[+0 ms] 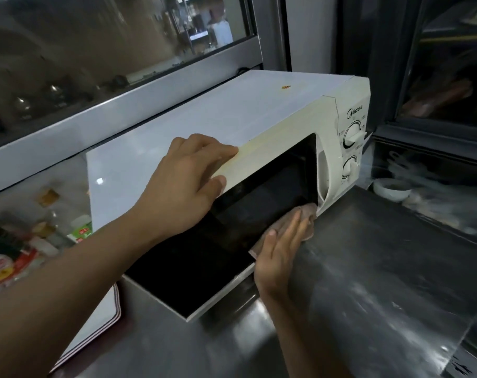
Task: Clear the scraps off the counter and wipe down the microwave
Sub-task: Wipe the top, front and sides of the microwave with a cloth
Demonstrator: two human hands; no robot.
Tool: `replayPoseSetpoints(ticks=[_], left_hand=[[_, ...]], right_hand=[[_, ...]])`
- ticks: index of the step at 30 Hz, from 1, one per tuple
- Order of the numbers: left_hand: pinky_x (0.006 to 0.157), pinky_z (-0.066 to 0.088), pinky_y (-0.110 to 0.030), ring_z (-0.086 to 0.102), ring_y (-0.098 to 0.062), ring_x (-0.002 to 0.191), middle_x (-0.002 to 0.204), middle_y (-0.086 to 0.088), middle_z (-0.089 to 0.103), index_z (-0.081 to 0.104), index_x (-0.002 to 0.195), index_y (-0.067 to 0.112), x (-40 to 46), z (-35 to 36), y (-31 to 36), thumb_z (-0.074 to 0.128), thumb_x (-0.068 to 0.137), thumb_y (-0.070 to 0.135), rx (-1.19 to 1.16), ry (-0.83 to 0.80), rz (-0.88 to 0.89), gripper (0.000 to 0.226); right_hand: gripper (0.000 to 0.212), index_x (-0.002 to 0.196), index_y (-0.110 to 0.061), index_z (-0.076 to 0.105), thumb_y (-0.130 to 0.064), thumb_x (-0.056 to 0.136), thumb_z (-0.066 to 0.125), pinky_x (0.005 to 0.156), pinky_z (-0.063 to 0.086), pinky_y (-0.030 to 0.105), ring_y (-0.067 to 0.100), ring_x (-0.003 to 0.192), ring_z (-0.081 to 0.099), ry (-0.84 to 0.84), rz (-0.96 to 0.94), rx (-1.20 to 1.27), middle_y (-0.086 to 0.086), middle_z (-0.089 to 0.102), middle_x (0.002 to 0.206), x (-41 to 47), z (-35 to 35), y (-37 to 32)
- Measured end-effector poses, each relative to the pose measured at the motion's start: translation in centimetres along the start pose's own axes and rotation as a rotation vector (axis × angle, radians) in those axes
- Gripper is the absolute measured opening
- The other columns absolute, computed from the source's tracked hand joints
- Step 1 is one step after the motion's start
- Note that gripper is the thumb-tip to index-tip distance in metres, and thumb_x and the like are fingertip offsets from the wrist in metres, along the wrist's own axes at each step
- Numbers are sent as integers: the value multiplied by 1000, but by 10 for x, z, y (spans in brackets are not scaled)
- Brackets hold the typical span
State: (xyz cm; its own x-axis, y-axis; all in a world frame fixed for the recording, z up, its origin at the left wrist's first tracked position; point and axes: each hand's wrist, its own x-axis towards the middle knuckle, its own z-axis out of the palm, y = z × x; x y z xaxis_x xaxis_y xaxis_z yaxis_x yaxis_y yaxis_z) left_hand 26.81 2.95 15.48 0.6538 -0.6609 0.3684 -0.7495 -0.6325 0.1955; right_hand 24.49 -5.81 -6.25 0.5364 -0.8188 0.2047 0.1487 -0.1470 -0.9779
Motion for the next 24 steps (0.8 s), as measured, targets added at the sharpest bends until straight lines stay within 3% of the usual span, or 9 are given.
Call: replayPoseSetpoints(ticks=[2,4,6,8,12,15,19,22,24], left_hand=[[89,31,-8,46,-9,113,117,12,54,58,121,26,-2,-10,3,59,88,14,-83,24,-52,35],[87,30,-1,50,-6,107,112,13,56,60,116,25,-7,-26,2,56,89,18,-85,56,-39,28],[93,36,-14,53,-9,108,114,9,59,61,113,23,-18,-43,-5,50,86,24,-37,53,-15,29],[95,39,-31,53,-15,110,117,7,60,62,112,22,-36,-55,-17,49,83,27,7,26,-38,33],[98,36,-30,52,-18,113,117,4,60,63,113,21,-75,-54,-38,48,84,23,-28,16,-77,33],[106,30,-22,47,-15,121,123,0,57,63,115,18,-84,-44,-44,43,87,22,-180,48,-133,34],[109,30,-42,44,-20,123,123,-4,54,61,114,19,-84,-35,-46,39,89,20,-240,86,-137,34],[108,29,-48,45,-22,122,120,-4,55,60,114,21,-84,-33,-48,39,89,18,-256,108,-119,33],[106,30,-49,46,-23,120,118,-4,55,59,113,23,-83,-32,-49,39,89,17,-262,112,-100,32]], right_hand=[[57,149,-20,5,-21,99,33,117,13,33,-6,135,-8,-21,69,41,0,-10,158,1,0,-19],[56,149,-27,7,-27,97,29,116,9,24,-8,138,-10,-64,14,113,-14,-11,156,7,3,-48],[59,149,-25,16,-22,91,26,116,4,16,-5,142,-7,-71,-84,192,-19,-7,153,21,1,-76],[59,146,-19,29,-9,88,28,116,8,15,1,144,1,-45,-140,253,-13,3,155,39,-5,-93],[57,146,-16,31,6,93,31,114,14,12,9,145,9,-19,-183,176,1,8,159,42,-7,-95],[52,145,-9,31,1,94,29,116,17,19,13,145,11,38,-229,146,7,10,158,11,9,-99],[46,144,-14,30,-18,99,27,114,21,29,17,146,13,-8,-357,75,3,10,158,-61,32,-99],[46,145,-20,27,-17,98,28,113,25,35,17,146,13,-76,-402,24,-5,7,158,-74,32,-93],[46,144,-13,29,-12,98,30,114,24,36,20,146,13,-108,-448,23,2,8,158,-60,25,-88]])
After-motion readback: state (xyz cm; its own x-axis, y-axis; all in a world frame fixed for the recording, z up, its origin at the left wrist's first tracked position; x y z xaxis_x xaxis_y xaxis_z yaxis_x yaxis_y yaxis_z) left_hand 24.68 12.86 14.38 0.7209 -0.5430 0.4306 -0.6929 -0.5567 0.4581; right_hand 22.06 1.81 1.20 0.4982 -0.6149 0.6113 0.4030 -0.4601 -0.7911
